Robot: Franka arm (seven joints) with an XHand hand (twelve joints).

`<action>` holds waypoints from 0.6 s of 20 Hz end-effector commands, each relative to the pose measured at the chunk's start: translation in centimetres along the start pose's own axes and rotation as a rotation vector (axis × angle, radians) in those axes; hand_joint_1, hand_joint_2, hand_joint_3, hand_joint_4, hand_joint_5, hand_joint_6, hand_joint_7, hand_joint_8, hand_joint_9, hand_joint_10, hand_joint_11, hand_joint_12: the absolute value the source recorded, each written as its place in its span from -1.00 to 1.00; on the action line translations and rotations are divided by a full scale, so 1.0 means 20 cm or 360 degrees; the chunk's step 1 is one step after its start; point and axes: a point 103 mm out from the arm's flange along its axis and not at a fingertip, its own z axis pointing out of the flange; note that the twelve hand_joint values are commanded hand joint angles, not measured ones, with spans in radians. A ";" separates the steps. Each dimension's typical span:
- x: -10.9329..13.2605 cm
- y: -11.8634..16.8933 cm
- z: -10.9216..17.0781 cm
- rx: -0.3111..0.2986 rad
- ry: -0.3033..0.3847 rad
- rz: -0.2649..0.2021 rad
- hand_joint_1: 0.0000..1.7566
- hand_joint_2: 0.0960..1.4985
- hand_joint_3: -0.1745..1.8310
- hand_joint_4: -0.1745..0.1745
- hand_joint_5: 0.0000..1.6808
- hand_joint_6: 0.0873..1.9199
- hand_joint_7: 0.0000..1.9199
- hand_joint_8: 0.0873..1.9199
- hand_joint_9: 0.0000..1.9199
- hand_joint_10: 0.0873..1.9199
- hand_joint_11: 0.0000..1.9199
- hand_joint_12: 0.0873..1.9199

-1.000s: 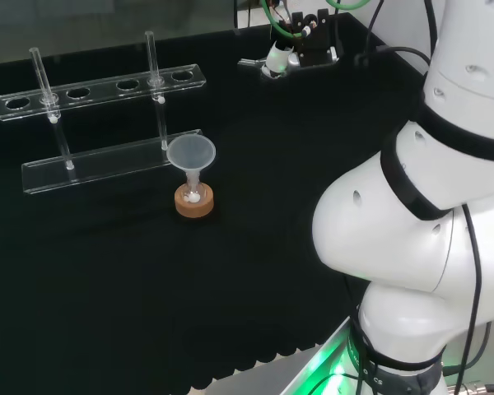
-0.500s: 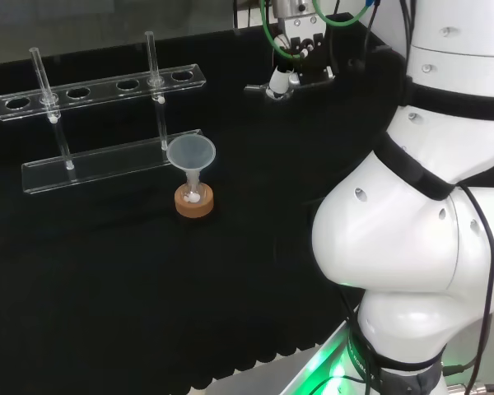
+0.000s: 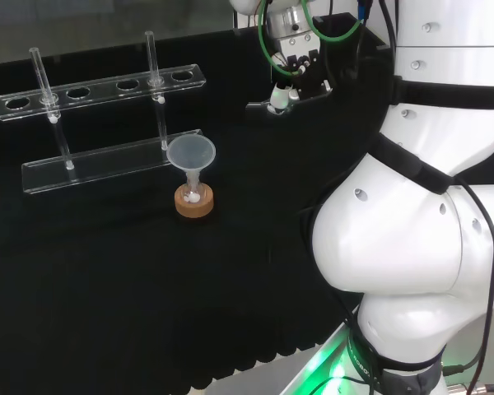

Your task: Put the weighing funnel back on the table.

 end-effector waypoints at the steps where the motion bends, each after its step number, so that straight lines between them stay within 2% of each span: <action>1: 0.04 0.03 0.07 -0.0022 -0.0031 -0.0017 0.29 -0.18 -0.22 1.00 0.56 -0.46 -0.20 -0.43 0.16 -0.90 -0.12 -0.01; 6: 0.09 0.07 0.12 -0.0034 -0.0073 -0.0025 0.29 -0.18 -0.22 1.00 0.56 -0.46 -0.20 -0.43 0.16 -0.90 -0.12 -0.01; 12: 0.12 0.11 0.18 -0.0052 -0.0061 -0.0031 0.29 -0.18 -0.22 1.00 0.56 -0.47 -0.20 -0.43 0.16 -0.90 -0.12 -0.01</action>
